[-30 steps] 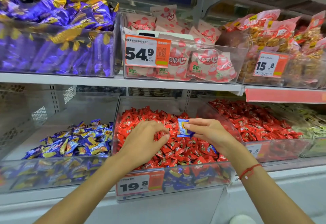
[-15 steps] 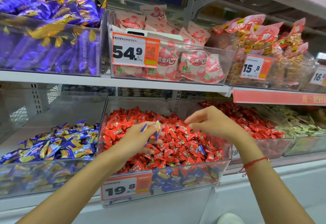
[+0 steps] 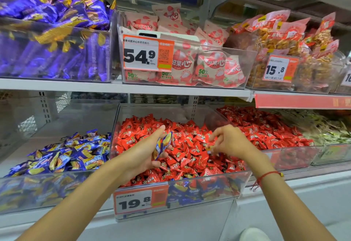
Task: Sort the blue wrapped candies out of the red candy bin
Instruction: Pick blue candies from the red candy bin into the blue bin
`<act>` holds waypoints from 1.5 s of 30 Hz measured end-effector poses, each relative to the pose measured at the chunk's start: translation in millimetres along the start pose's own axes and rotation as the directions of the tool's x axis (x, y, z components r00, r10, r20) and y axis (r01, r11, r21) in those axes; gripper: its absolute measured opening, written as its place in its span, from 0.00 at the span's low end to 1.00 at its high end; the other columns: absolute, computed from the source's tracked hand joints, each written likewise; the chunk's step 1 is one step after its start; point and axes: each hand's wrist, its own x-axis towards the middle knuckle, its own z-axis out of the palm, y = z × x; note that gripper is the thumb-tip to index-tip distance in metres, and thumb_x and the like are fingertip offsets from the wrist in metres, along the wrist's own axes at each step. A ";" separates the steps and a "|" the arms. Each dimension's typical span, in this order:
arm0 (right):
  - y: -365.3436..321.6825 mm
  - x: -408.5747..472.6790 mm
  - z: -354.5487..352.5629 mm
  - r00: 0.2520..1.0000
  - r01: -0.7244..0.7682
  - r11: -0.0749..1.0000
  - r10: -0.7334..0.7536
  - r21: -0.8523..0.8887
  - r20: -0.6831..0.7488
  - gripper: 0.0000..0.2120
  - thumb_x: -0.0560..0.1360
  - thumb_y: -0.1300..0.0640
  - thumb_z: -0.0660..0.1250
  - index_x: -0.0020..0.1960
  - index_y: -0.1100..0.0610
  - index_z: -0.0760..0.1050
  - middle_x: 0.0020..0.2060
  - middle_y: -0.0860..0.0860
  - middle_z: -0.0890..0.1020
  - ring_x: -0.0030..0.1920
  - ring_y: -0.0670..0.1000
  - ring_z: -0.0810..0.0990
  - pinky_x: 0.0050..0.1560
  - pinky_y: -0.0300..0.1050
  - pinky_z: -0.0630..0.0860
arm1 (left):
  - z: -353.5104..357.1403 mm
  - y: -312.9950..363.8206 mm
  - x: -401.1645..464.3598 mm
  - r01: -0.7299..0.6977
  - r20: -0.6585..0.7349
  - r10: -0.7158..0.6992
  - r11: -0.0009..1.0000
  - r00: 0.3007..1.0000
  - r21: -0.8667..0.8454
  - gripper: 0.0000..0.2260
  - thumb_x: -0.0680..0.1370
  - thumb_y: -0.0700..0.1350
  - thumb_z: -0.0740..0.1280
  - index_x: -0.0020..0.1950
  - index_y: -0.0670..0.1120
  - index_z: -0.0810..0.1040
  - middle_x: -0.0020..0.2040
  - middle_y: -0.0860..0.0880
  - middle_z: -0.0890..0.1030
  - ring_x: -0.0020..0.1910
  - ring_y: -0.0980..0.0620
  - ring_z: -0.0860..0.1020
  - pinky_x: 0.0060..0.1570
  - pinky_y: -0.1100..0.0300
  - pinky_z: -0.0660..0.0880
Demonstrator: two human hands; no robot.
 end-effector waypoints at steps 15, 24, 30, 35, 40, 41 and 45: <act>-86.0 -18.3 23.9 0.913 0.246 0.746 -0.392 0.619 0.110 0.11 0.75 0.56 0.70 0.56 0.47 0.81 0.51 0.46 0.85 0.54 0.40 0.81 0.56 0.35 0.76 | -41.4 27.1 -28.9 -0.505 -0.167 0.656 0.697 0.736 0.509 0.13 0.80 0.54 0.63 0.46 0.44 0.77 0.28 0.56 0.72 0.27 0.57 0.67 0.31 0.61 0.63; -35.2 4.4 68.8 0.812 0.373 0.926 -0.295 -0.058 0.504 0.26 0.82 0.49 0.58 0.76 0.41 0.53 0.78 0.47 0.49 0.78 0.53 0.45 0.77 0.52 0.46 | -131.0 -13.4 -21.8 0.126 -0.255 0.615 0.246 0.746 0.961 0.20 0.80 0.60 0.55 0.69 0.55 0.70 0.54 0.48 0.70 0.54 0.44 0.71 0.52 0.50 0.70; -23.4 3.7 16.4 0.892 0.240 0.943 -0.307 0.230 0.331 0.13 0.81 0.57 0.61 0.62 0.47 0.77 0.64 0.47 0.76 0.66 0.45 0.73 0.68 0.42 0.67 | -105.6 -4.9 -18.7 -0.001 -0.089 0.717 0.124 0.692 0.992 0.27 0.76 0.63 0.49 0.63 0.53 0.79 0.63 0.49 0.78 0.62 0.42 0.73 0.62 0.46 0.67; 13.8 -1.0 -20.5 0.960 0.194 0.962 -0.226 0.195 0.163 0.13 0.79 0.63 0.63 0.55 0.49 0.81 0.57 0.47 0.82 0.59 0.43 0.77 0.64 0.42 0.72 | -22.4 1.4 -14.2 -0.495 0.321 0.677 0.075 0.663 0.866 0.11 0.81 0.51 0.61 0.62 0.58 0.77 0.61 0.61 0.76 0.62 0.59 0.71 0.63 0.59 0.67; 28.3 -3.1 -24.4 0.975 0.222 0.960 -0.222 0.172 -0.018 0.12 0.77 0.65 0.65 0.55 0.55 0.82 0.52 0.50 0.84 0.50 0.42 0.80 0.49 0.25 0.71 | 60.0 -14.0 43.5 -0.680 0.665 0.163 0.061 0.729 0.730 0.17 0.83 0.51 0.57 0.72 0.55 0.70 0.73 0.53 0.69 0.72 0.54 0.63 0.70 0.63 0.56; 30.2 -3.5 -24.3 0.974 0.225 0.960 -0.222 0.168 -0.037 0.12 0.76 0.65 0.65 0.54 0.55 0.83 0.51 0.50 0.85 0.49 0.43 0.80 0.51 0.29 0.73 | 70.1 -16.9 55.6 -0.666 0.666 0.039 -0.021 0.745 0.746 0.19 0.83 0.54 0.56 0.75 0.57 0.65 0.76 0.52 0.64 0.75 0.52 0.59 0.73 0.57 0.52; 34.2 -6.1 -28.8 0.976 0.210 0.961 -0.194 0.181 -0.100 0.11 0.75 0.65 0.66 0.50 0.55 0.84 0.47 0.51 0.85 0.49 0.47 0.83 0.57 0.44 0.77 | 78.2 -20.2 89.0 -0.623 0.610 -0.141 -0.261 0.780 0.737 0.23 0.81 0.59 0.58 0.76 0.62 0.58 0.78 0.54 0.56 0.77 0.50 0.52 0.74 0.41 0.44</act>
